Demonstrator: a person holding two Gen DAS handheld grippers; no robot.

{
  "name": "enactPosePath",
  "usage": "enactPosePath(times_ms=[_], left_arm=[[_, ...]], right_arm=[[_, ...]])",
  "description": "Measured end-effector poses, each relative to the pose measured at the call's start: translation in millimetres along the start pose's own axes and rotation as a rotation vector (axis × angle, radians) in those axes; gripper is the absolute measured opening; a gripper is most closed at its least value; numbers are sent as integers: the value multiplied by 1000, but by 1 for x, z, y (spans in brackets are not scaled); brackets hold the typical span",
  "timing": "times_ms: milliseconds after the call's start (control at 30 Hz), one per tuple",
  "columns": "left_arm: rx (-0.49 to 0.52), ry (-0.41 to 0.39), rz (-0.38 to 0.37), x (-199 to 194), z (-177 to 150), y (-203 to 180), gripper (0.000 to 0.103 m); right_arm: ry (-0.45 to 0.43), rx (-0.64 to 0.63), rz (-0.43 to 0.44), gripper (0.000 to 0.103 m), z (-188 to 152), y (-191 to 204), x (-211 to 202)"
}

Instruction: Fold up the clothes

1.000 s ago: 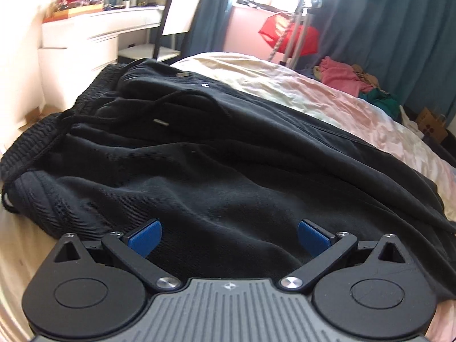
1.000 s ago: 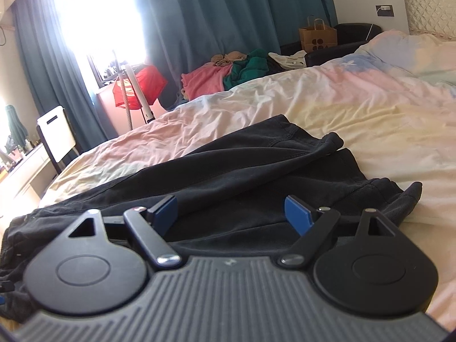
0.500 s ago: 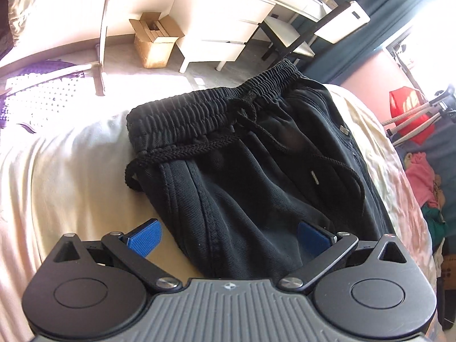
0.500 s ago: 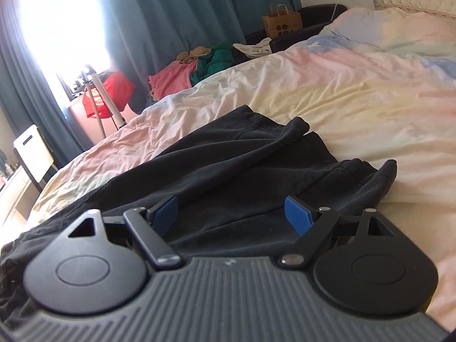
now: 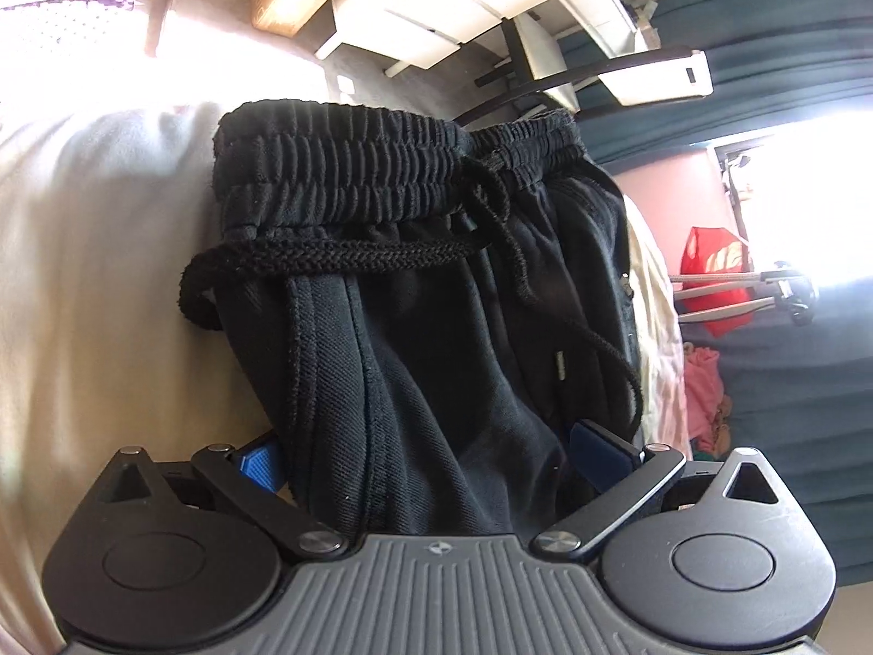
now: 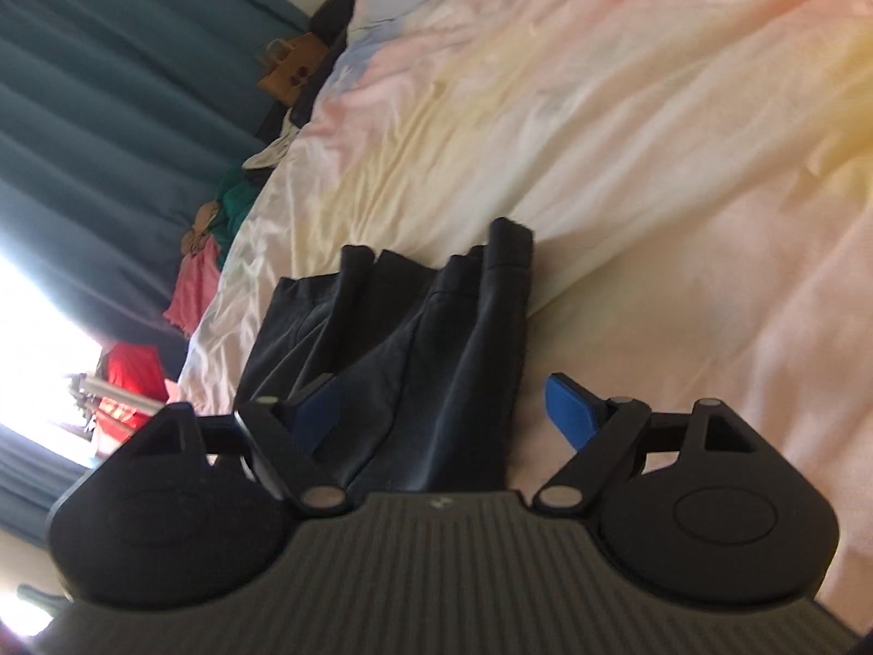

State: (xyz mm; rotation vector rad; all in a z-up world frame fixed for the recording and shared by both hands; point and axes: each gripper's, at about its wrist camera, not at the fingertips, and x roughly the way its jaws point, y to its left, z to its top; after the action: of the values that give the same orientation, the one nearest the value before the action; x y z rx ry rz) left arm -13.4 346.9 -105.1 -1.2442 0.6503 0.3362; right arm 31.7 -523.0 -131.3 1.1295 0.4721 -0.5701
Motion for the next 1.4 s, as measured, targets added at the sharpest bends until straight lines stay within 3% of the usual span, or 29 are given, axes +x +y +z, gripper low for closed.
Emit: enactPosePath(times_ms=[133,300,367,467,567,700,767,867,1067,1200,1333,1400], left_arm=[[39,-52,-170,-18,-1,1,103],[29,-46,-89,-12,-4,-2,102],[3,-30,-34,-5,-3,1,97],[-25,-13,21,2,-4,6,90],[-15,-3,62,7,-7,5,85],[3,-21,80,4,-12,3,81],[-11,-32,72,4,-11,5,72],[-42,-16,11,4,-9,12,67],[-76,-2,-21,4,-3,26,60],[-86,4,-9,9,0,29,52],[-55,5,54,12,1,27,32],[-33,0,80,13,0,24,28]], right_arm=[[55,60,11,85,6,-17,16],[106,39,72,68,6,-12,41],[118,21,83,62,5,-7,49],[117,-28,69,45,2,2,61],[119,-52,46,39,1,5,71],[107,-75,6,29,-3,9,79],[89,-84,10,21,-3,12,77],[58,-93,20,19,-4,17,70],[3,-102,52,16,-3,25,55],[-16,-78,101,14,3,25,49],[-36,-65,130,12,4,24,42],[-49,-73,131,10,3,26,39]])
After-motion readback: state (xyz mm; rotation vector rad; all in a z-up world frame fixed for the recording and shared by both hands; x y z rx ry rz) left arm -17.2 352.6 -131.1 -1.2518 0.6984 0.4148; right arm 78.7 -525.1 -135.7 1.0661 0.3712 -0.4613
